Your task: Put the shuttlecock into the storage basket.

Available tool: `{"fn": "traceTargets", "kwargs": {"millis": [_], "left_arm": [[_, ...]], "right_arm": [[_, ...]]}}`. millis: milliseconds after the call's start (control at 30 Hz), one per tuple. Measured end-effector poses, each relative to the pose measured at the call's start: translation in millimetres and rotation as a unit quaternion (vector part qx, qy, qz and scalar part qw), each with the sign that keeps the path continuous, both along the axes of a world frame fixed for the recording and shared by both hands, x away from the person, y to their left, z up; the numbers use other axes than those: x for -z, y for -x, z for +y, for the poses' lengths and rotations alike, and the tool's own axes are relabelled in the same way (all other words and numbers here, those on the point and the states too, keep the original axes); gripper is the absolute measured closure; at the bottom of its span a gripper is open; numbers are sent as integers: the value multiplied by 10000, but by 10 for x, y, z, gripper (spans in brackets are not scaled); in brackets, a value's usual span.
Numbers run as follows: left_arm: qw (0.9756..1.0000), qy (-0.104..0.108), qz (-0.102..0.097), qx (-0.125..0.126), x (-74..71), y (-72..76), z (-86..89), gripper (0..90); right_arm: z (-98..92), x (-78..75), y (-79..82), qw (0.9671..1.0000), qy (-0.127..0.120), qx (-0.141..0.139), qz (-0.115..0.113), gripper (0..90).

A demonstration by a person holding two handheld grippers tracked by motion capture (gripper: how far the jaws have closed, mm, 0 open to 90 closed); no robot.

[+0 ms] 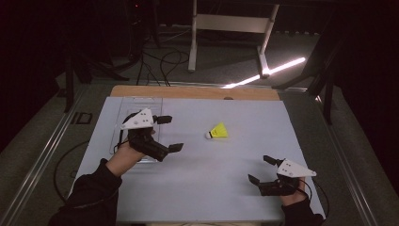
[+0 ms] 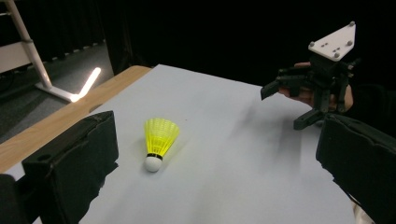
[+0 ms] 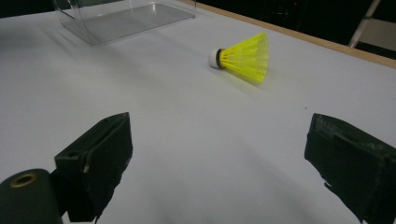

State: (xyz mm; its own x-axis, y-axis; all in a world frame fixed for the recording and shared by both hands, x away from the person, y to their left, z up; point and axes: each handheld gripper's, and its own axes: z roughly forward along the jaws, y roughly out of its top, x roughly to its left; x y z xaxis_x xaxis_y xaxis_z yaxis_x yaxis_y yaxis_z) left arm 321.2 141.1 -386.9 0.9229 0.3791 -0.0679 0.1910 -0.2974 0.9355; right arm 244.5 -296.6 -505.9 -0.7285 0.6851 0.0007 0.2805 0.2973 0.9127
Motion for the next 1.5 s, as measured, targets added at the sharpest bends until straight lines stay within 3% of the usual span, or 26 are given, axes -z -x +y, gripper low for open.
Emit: {"fn": "traceTargets", "kwargs": {"millis": [133,200,233,267,400,433,467,500,600,800,1000,1200,1333,1467,1500], "left_arm": [[9997,-174,68,182,12,-29,-92,0],[9983,-443,115,363,36,-30,-143,0],[9956,-742,169,551,71,-29,-189,0],[9956,-742,169,551,71,-29,-189,0],[9875,-1277,281,878,147,-21,-272,0],[9842,-1412,362,1004,162,-22,-290,0],[9842,-1412,362,1004,162,-22,-290,0],[9785,-1647,411,1169,194,-11,-323,0],[9722,-1970,455,1178,237,-14,-375,0],[9629,-2374,593,1137,298,-70,-475,0],[9562,-2618,734,1087,336,-156,-595,0],[9517,-2792,800,998,351,-231,-711,0],[9523,-2796,809,915,338,-291,-756,0],[9513,-2855,796,845,332,-348,-798,0],[9523,-2832,817,789,331,-360,-810,0]], "right_arm": [[3,1,0,10000,1,-16,3,79],[4,0,0,10000,-5,-28,2,79],[8,0,0,10000,-2,-40,-3,79],[8,1,0,10000,-5,-40,-7,79],[10,1,0,10000,3,-49,-8,79],[11,1,0,10000,10,-49,-10,79],[11,1,0,10000,10,-49,-10,79],[11,2,-1,10000,8,-54,-5,79],[17,5,-2,10000,19,-58,9,79],[22,6,-2,10000,38,-55,19,79],[27,6,0,10000,49,-65,43,79],[27,7,1,9999,49,-86,51,80],[27,9,0,9999,48,-86,55,80],[31,8,0,9999,59,-87,31,80],[30,8,0,9999,56,-90,43,80]]}}
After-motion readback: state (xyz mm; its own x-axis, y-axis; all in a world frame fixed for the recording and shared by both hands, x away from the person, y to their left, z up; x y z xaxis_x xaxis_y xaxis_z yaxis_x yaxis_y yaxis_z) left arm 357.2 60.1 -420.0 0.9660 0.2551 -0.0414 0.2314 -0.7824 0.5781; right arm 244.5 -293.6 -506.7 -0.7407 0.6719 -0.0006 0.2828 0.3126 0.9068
